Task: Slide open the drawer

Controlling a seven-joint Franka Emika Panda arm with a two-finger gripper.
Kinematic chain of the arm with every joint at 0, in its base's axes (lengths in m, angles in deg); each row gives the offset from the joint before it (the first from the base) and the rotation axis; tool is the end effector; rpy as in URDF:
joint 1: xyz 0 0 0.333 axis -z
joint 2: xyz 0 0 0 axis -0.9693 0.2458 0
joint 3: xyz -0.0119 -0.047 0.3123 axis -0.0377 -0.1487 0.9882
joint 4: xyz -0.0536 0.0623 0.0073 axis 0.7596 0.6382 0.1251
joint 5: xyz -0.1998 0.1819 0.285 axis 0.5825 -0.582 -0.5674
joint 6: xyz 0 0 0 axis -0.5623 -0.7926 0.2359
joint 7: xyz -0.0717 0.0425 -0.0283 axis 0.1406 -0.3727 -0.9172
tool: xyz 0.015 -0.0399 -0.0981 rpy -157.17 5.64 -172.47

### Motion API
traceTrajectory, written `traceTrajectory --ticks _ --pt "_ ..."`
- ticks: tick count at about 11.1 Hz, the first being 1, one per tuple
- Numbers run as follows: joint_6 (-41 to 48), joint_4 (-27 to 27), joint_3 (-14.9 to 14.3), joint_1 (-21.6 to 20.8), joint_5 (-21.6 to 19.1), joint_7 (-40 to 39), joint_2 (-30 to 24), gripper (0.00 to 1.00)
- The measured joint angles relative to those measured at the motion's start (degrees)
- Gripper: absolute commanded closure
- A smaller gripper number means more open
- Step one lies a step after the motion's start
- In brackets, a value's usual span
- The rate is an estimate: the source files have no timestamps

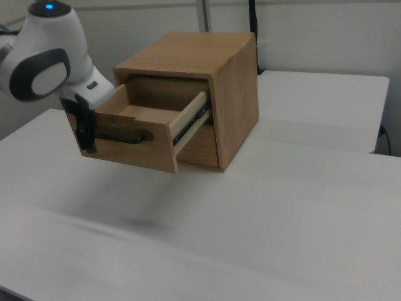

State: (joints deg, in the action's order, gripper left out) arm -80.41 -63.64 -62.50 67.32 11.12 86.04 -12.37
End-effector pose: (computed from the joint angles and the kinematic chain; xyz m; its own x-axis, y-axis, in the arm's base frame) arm 0.4658 0.0114 0.5692 0.6428 -0.7626 -0.0733 -0.7345 -0.5862 -0.3419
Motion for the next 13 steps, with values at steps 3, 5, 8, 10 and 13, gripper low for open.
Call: traceTrajectory --ticks 3,5,8,10,13 --pt "8.6 6.6 0.2 0.0 2.4 -24.4 0.1 0.0" --pt "14.4 10.2 0.1 0.1 9.1 -36.6 1.0 0.0" --pt "20.3 17.1 -0.1 0.3 12.8 -45.3 6.2 0.0" --pt "22.3 23.6 -0.3 1.0 13.8 -46.7 11.9 0.0" --pt "22.6 28.3 -0.4 1.4 16.5 -47.3 18.6 0.0"
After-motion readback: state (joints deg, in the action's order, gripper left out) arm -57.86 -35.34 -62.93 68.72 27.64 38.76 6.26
